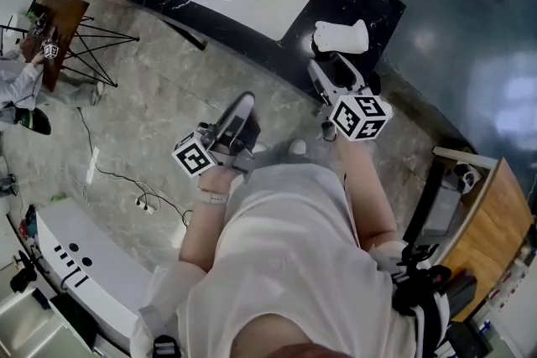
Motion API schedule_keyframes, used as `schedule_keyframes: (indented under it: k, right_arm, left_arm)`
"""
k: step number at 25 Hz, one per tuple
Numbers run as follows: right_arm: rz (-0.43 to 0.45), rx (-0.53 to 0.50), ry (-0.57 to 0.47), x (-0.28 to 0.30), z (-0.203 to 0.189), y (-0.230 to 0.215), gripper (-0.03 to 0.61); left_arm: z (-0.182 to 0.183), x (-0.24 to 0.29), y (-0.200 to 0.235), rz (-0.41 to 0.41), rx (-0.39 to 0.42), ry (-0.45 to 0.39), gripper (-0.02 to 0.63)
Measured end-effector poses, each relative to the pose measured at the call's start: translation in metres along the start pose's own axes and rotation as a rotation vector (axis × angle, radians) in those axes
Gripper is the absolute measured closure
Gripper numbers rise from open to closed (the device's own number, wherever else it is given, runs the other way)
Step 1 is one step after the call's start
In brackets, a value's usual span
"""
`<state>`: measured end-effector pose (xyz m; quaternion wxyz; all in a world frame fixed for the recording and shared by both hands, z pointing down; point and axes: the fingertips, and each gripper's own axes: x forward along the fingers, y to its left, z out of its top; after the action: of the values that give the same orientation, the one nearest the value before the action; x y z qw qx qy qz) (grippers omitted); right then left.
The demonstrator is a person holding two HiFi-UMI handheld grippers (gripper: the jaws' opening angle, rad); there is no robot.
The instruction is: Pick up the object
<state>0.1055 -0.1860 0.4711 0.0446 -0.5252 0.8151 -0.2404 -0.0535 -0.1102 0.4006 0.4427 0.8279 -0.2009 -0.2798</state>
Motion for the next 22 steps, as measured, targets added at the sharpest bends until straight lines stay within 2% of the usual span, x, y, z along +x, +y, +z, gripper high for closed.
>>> schedule_keyframes:
  k: [5, 14, 18, 22]
  right_arm:
    - [-0.124, -0.096, 0.022, 0.007, 0.001, -0.036, 0.289]
    - [-0.331, -0.109, 0.045, 0.015, 0.010, -0.123, 0.264]
    - [-0.399, -0.151, 0.064, 0.020, 0.015, -0.152, 0.259]
    - [-0.430, -0.160, 0.087, 0.032, 0.021, -0.173, 0.259]
  left_arm:
    - [-0.002, 0.001, 0.003, 0.009, -0.006, -0.007, 0.606]
    - [-0.005, -0.005, 0.023, 0.062, -0.009, -0.040, 0.606]
    - [-0.005, -0.008, 0.027, 0.061, -0.015, -0.061, 0.606]
    - [-0.006, -0.012, 0.030, 0.093, -0.021, -0.063, 0.606]
